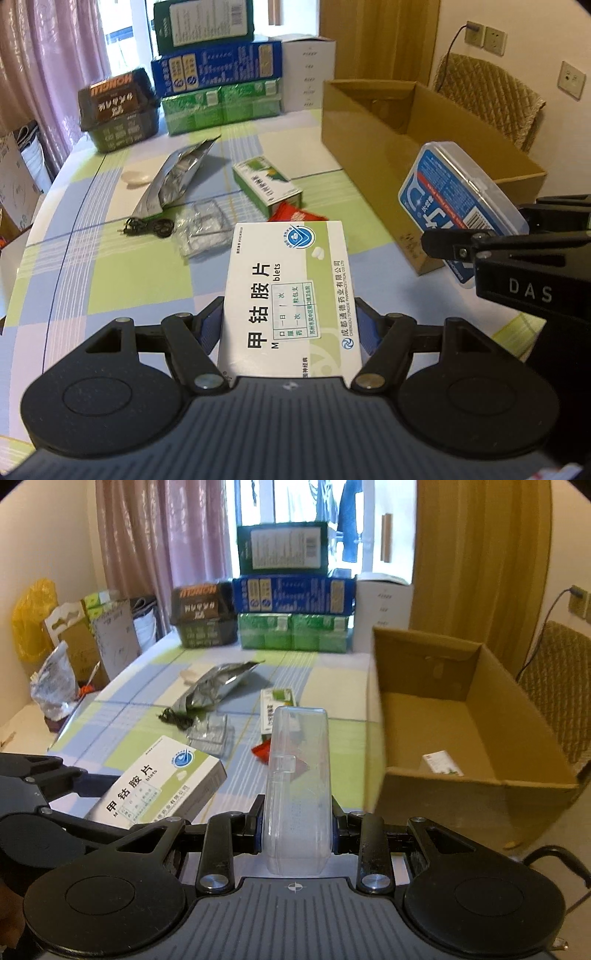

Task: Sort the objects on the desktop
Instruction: 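Carry the medicine box in left tool while right tool carries the container to the cardboard box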

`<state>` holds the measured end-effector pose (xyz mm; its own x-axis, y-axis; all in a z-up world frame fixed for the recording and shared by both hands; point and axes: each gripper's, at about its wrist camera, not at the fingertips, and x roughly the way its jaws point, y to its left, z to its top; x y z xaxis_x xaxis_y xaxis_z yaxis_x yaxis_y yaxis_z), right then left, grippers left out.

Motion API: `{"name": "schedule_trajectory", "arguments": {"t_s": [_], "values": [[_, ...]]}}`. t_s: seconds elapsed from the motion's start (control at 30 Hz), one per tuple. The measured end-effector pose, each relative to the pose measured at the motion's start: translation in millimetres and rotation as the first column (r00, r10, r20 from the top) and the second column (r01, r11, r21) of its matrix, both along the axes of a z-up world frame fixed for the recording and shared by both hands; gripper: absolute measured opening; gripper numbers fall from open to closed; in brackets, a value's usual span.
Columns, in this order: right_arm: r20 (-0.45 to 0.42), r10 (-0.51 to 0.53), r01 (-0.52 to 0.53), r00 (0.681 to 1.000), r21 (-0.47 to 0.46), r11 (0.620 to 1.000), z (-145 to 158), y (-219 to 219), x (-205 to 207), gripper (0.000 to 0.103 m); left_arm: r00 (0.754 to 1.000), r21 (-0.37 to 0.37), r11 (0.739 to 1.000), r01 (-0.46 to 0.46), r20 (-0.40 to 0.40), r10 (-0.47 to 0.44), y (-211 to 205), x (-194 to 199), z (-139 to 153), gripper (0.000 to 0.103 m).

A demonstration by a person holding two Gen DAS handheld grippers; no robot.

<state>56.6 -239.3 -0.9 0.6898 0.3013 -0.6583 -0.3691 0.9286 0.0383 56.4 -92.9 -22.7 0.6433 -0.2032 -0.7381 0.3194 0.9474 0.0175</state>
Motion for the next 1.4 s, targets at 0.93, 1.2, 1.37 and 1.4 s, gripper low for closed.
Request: {"name": "schedule_trajectory", "arguments": {"t_s": [0.93, 1.2, 1.37, 1.4], "values": [[0.098, -0.204, 0.204, 0.974, 0.014, 0.979, 53, -133, 36, 0.028, 0.987, -0.052, 0.987, 0.150, 0.067, -0.146, -121, 30, 51, 0.067], [0.105, -0.213, 0.215, 0.971, -0.007, 0.977, 51, -154, 81, 0.028, 0.983, -0.071, 0.983, 0.171, 0.077, -0.165, -154, 69, 54, 0.067], [0.086, -0.209, 0.212, 0.974, -0.021, 0.977, 38, -161, 107, 0.028, 0.983, -0.085, 0.981, 0.176, 0.059, -0.172, -170, 92, 45, 0.067], [0.080, -0.208, 0.210, 0.975, -0.023, 0.977, 36, -162, 112, 0.028, 0.984, -0.090, 0.980, 0.177, 0.055, -0.172, -173, 97, 42, 0.067]]}}
